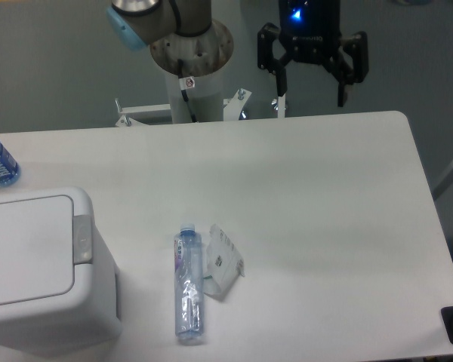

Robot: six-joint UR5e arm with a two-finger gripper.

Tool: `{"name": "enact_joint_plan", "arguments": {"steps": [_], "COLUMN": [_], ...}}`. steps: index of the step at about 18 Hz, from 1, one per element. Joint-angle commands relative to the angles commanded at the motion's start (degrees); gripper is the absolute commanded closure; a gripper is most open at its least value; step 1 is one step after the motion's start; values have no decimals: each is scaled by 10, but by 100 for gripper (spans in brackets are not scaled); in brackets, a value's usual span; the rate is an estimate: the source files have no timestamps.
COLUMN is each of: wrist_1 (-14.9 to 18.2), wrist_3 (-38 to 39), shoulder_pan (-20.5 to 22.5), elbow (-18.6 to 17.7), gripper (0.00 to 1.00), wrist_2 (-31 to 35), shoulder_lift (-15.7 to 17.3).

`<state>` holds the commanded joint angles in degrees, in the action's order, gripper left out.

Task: Open the trash can
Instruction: 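Move the open gripper over the table toward the white trash can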

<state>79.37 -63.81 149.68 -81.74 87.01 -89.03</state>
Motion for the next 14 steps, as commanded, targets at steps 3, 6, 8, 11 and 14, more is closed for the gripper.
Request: {"name": "enact_joint_plan", "arguments": {"steps": [3,6,8,11,14], "wrist_1": [-11,-39,-53,-77,-87], "wrist_3": [2,44,77,175,284], "shoulder_pan": [-1,-11,-36,-53,-95], "elbow": [1,3,6,7,18], "gripper": [0,0,0,0,0], "wrist_2": [1,-4,-12,-13,-11], "shoulder_lift": [-5,-16,-25,-40,-61]}}
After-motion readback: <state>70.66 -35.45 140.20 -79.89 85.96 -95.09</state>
